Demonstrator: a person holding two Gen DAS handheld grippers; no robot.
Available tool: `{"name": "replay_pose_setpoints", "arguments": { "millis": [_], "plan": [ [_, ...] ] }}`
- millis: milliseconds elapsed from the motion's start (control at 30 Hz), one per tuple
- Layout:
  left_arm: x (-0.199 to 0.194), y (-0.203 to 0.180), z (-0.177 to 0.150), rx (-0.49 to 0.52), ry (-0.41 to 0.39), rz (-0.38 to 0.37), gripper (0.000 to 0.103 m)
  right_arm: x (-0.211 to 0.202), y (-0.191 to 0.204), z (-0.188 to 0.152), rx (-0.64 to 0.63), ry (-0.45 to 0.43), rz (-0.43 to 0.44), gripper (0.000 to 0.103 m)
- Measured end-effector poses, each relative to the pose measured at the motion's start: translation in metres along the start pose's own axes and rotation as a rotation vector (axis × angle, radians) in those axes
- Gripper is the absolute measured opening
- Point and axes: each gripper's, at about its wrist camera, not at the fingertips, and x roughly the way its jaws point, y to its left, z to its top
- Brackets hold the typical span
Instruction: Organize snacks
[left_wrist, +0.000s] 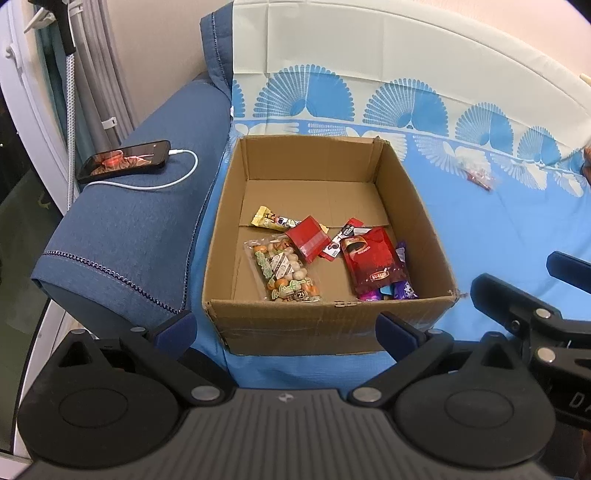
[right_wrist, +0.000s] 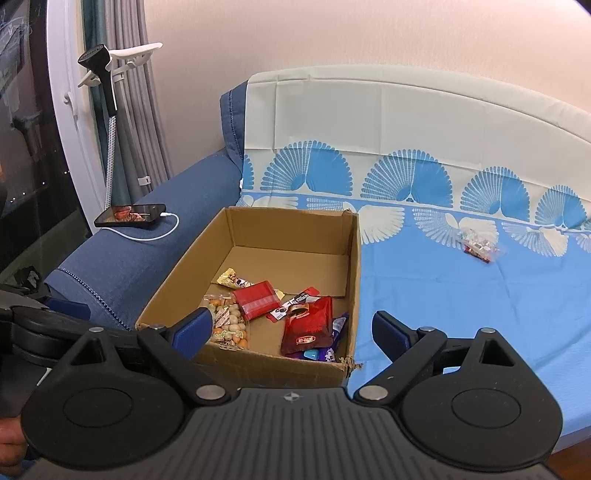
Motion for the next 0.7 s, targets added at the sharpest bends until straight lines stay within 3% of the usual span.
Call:
{"name": "replay_pose_setpoints", "arguments": {
  "millis": [233, 400, 500, 700],
  "plan": [
    [0.008, -0.011, 0.009, 0.035, 0.017, 0.012, 0.103, 0.009, -0.01, -0.001, 0.038, 0.007, 0.011, 0.095],
    [0.023, -0.028, 0.03, 0.066, 0.045, 0.008, 0.103, 0.019, -0.043, 0.0, 0.108, -0.02, -0.031, 0.095],
    [0.036, -0.041, 0.049, 0.061, 0.074, -0.008, 0.103, 0.031, -0.082, 0.004, 0.149, -0.04, -0.101, 0.095],
    [0.074, -0.073, 0.101, 0.019, 0.141, -0.046, 0.103, 0.074, -0.198, 0.021, 0.258, -0.034, -0.239, 0.096]
  ]
}}
